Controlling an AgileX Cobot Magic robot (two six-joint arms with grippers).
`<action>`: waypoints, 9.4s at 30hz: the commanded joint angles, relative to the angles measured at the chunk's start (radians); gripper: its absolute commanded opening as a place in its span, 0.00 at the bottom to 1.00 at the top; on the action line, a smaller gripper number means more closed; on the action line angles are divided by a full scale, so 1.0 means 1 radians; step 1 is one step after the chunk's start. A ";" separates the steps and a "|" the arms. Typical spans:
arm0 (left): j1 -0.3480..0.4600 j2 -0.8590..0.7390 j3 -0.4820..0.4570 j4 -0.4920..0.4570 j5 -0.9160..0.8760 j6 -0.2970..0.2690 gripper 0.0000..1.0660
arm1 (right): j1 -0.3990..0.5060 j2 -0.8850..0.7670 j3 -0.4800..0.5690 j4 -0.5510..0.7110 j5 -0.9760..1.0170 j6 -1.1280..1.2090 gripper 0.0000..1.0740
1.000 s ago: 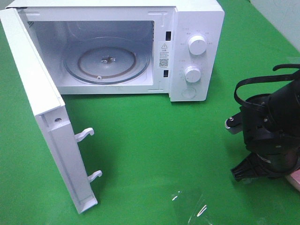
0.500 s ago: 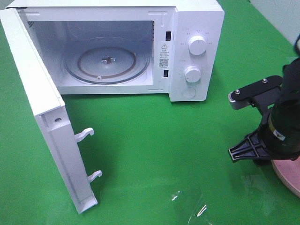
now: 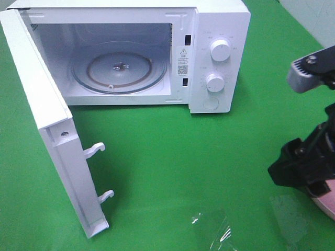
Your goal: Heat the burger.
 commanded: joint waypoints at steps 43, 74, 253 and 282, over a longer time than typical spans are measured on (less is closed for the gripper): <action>0.002 -0.007 0.003 -0.005 -0.011 -0.001 0.91 | -0.497 -1.042 0.156 0.049 0.218 -0.101 0.71; 0.002 -0.007 0.003 -0.005 -0.011 0.000 0.91 | -0.500 -1.042 0.156 0.049 0.218 -0.101 0.71; -0.766 1.828 -0.600 -0.423 -0.596 0.216 0.92 | -0.500 -1.042 0.156 0.049 0.218 -0.100 0.71; -0.268 1.642 -0.601 -0.306 0.021 0.134 0.91 | -0.500 -1.042 0.156 0.049 0.218 -0.101 0.71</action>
